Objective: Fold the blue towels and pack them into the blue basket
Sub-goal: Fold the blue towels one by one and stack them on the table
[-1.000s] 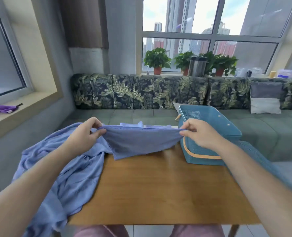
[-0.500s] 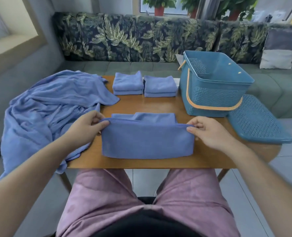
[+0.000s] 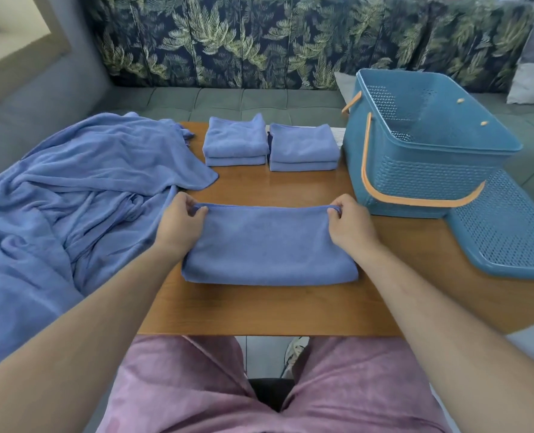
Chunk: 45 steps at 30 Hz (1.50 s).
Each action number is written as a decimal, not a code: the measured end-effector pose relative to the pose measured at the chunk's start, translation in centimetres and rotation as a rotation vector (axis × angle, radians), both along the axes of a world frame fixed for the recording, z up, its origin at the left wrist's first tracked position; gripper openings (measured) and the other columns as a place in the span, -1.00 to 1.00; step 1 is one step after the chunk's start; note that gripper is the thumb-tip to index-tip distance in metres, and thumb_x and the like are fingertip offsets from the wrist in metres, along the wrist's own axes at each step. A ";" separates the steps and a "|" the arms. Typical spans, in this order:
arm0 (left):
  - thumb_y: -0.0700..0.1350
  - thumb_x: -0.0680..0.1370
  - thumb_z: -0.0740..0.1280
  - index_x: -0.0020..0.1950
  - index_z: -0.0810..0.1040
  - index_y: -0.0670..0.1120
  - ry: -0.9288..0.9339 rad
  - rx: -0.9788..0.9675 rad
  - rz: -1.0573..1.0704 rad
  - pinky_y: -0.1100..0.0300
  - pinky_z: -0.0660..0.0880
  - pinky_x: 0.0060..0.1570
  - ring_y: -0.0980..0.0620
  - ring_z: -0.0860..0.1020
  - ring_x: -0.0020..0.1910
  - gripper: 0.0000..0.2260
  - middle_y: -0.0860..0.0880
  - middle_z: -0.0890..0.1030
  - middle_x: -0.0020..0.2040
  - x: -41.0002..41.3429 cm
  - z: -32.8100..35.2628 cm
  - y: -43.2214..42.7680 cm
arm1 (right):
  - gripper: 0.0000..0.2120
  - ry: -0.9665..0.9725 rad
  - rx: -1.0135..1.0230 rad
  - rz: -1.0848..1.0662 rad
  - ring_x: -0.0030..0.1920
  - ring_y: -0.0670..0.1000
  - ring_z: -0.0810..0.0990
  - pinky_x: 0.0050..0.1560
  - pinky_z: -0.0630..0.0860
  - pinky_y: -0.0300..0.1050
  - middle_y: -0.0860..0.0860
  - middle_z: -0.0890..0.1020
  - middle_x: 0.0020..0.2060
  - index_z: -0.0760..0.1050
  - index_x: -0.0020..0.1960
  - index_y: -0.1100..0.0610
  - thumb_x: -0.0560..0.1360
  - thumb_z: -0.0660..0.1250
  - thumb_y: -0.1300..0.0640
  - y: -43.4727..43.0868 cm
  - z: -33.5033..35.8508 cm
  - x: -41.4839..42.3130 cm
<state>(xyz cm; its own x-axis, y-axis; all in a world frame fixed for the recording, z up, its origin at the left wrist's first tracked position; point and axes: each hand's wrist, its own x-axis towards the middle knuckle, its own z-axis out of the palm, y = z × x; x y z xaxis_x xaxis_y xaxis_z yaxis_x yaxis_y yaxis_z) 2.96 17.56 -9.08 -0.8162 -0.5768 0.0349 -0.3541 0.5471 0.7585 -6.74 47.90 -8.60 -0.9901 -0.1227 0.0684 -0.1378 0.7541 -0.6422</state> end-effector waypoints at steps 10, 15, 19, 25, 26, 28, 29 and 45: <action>-0.07 0.58 0.15 0.21 0.57 -0.17 0.090 -0.481 -0.380 -0.07 0.46 0.12 -0.15 0.53 0.19 -0.67 -0.09 0.56 0.26 1.3 -1.8 9.8 | -0.63 0.301 0.224 0.377 0.20 0.13 0.54 0.13 0.43 0.04 0.04 0.59 0.17 0.56 0.22 0.14 0.48 0.14 0.18 -7.8 -1.6 5.7; -0.13 0.58 0.03 0.31 0.52 -0.14 -0.029 -0.433 -0.270 -0.06 0.37 0.23 -0.15 0.47 0.28 -0.60 -0.07 0.55 0.30 0.3 -1.8 4.0 | -0.58 0.235 0.293 0.309 0.48 0.07 0.34 0.40 0.26 0.03 -0.01 0.46 0.42 0.41 0.45 0.08 0.61 0.14 0.25 -5.9 -2.5 3.0; -0.05 0.67 0.13 0.30 0.53 -0.02 -0.110 -0.474 -0.225 -0.05 0.26 0.26 -0.09 0.41 0.29 -0.72 0.00 0.50 0.26 -0.5 -2.1 1.4 | -0.69 0.261 0.421 0.192 0.28 0.09 0.42 0.32 0.18 0.02 -0.03 0.53 0.23 0.46 0.35 0.00 0.66 0.11 0.11 -4.4 -2.3 1.2; -0.09 0.62 0.27 0.04 0.50 -0.07 -0.120 -0.553 -0.158 -0.03 0.25 0.16 -0.15 0.42 0.14 -0.92 -0.08 0.47 0.07 -2.1 -1.8 0.8 | -0.81 0.219 0.569 0.108 0.24 0.10 0.40 0.28 0.19 0.01 0.02 0.50 0.19 0.48 0.21 0.04 0.67 0.14 0.07 -4.0 -1.5 0.0; -0.09 0.61 0.29 0.03 0.49 -0.08 -0.124 -0.569 -0.133 -0.04 0.25 0.18 -0.16 0.42 0.14 -0.93 -0.09 0.47 0.07 -2.3 -1.6 0.7 | -0.81 0.208 0.587 0.078 0.26 0.11 0.40 0.31 0.20 0.01 0.03 0.50 0.20 0.47 0.22 0.05 0.65 0.17 0.08 -4.0 -1.3 -0.2; -0.10 0.57 0.35 0.06 0.50 -0.12 -0.078 -0.656 -0.088 -0.05 0.27 0.19 -0.18 0.42 0.15 -0.88 -0.11 0.47 0.09 -2.2 -1.2 1.2 | -0.74 0.221 0.595 0.034 0.32 0.13 0.37 0.46 0.14 0.05 0.05 0.47 0.25 0.44 0.26 0.09 0.58 0.26 0.16 -4.1 -1.1 0.0; -0.11 0.56 0.35 0.08 0.51 -0.13 -0.018 -0.686 -0.100 -0.05 0.30 0.18 -0.19 0.43 0.15 -0.85 -0.13 0.48 0.11 -2.1 -1.0 2.0 | -0.67 0.261 0.560 0.041 0.38 0.14 0.34 0.52 0.08 0.07 0.06 0.45 0.29 0.42 0.30 0.11 0.54 0.29 0.20 -4.5 -1.0 0.4; 0.12 0.71 -0.10 0.63 0.04 0.10 -0.283 -0.455 -0.451 0.01 -0.19 0.57 0.12 -0.12 0.61 -0.52 0.13 -0.06 0.63 -0.4 -3.2 2.4 | -0.44 -0.013 0.518 0.202 0.62 -0.05 -0.19 0.59 -0.27 0.01 -0.05 -0.10 0.64 -0.07 0.65 0.02 0.70 -0.18 -0.12 -2.1 -3.2 3.5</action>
